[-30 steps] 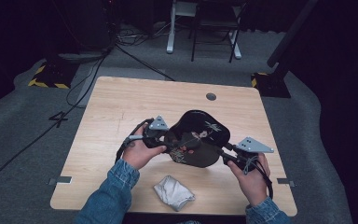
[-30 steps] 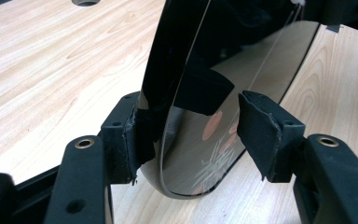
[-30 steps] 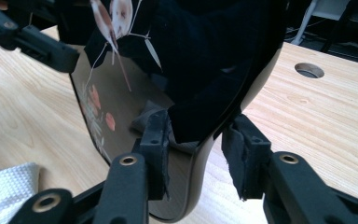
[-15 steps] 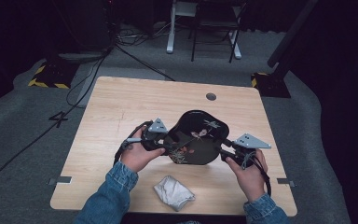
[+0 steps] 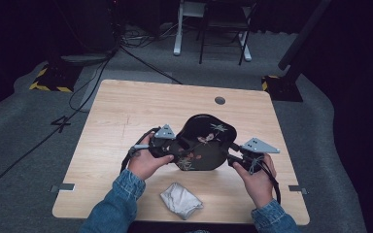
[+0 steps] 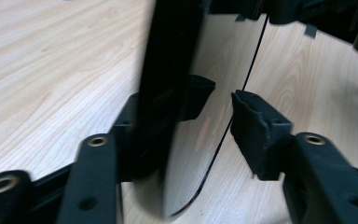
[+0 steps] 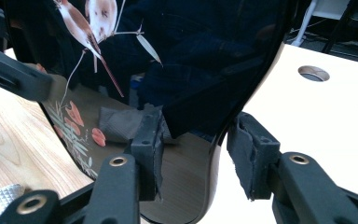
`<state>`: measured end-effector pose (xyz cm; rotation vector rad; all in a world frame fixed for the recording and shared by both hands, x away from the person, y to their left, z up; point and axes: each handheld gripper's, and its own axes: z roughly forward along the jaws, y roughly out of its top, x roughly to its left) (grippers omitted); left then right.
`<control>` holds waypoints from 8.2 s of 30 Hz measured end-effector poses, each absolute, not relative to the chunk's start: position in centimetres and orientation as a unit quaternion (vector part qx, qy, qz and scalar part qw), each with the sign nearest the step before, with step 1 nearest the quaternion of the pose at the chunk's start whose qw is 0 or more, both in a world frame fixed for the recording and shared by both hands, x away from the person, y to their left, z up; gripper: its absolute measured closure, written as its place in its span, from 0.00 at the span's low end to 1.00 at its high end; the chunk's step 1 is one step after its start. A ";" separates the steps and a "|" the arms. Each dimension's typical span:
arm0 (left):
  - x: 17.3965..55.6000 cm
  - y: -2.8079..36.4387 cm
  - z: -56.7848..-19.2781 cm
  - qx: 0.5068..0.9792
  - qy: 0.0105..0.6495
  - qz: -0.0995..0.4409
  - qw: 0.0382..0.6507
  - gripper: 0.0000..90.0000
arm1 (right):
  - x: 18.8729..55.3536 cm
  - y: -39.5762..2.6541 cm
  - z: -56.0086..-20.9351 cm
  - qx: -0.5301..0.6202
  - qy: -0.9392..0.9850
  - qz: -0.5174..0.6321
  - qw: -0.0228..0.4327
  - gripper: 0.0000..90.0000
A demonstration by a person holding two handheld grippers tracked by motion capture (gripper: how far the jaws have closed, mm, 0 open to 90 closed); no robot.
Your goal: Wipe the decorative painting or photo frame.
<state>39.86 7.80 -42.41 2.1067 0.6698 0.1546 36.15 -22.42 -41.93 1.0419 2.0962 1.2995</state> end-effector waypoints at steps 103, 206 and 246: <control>38.6 9.9 -42.7 0.856 0.219 -0.006 0.468 0.89 | 29.8 -18.7 -37.2 0.239 0.785 0.531 0.212 0.86; 38.0 9.1 -42.3 0.870 0.211 0.013 0.446 0.88 | 35.5 -17.9 -37.0 0.288 0.763 0.495 0.298 0.85; 38.1 9.2 -42.3 0.869 0.212 0.008 0.448 0.89 | 36.5 -21.1 -37.6 0.329 0.746 0.490 0.309 0.85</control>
